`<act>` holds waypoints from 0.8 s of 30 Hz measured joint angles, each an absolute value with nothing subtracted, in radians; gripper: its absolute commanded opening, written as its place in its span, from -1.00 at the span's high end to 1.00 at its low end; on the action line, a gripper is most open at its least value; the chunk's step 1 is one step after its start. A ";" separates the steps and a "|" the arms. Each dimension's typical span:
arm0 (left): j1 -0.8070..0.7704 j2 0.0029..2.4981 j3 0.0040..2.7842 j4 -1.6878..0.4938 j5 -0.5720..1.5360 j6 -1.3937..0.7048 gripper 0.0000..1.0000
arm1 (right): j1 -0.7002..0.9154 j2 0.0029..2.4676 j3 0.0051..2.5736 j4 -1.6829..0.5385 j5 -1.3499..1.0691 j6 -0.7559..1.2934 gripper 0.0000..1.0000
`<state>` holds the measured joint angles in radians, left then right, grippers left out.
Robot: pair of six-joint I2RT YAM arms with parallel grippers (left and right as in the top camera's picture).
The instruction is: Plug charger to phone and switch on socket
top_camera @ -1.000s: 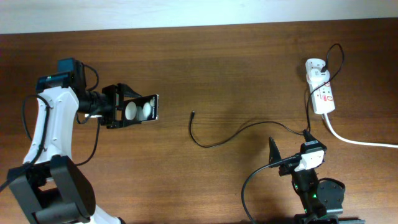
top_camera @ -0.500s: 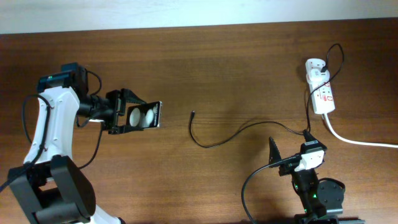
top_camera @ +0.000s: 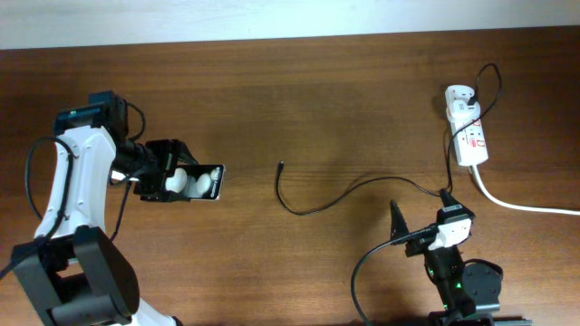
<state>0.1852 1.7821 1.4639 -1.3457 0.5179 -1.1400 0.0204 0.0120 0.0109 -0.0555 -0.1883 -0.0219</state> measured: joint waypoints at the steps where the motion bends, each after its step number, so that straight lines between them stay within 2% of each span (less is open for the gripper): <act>1: 0.182 1.782 1.464 -1.344 0.508 -1.140 0.86 | 0.020 0.012 0.011 -0.054 -0.207 -0.019 -0.98; 9: 0.083 1.782 1.464 -1.248 0.448 -1.140 0.88 | 0.020 0.060 0.011 -0.046 -0.324 0.008 -0.97; 14: 0.075 1.782 1.464 -1.245 0.405 -1.140 0.99 | 0.020 0.104 0.012 0.033 -0.435 0.117 -0.97; 15: 0.075 1.782 1.464 -1.244 0.402 -1.140 0.95 | 0.020 0.133 0.017 0.031 -0.453 0.153 -0.97; 21: 0.075 1.782 1.460 -1.245 0.357 -1.145 0.82 | 0.021 0.511 0.313 0.021 -0.581 0.255 -0.97; 24: 0.075 1.782 1.460 -1.245 0.353 -1.145 0.82 | 0.020 0.754 0.505 -0.112 -0.688 0.264 -0.97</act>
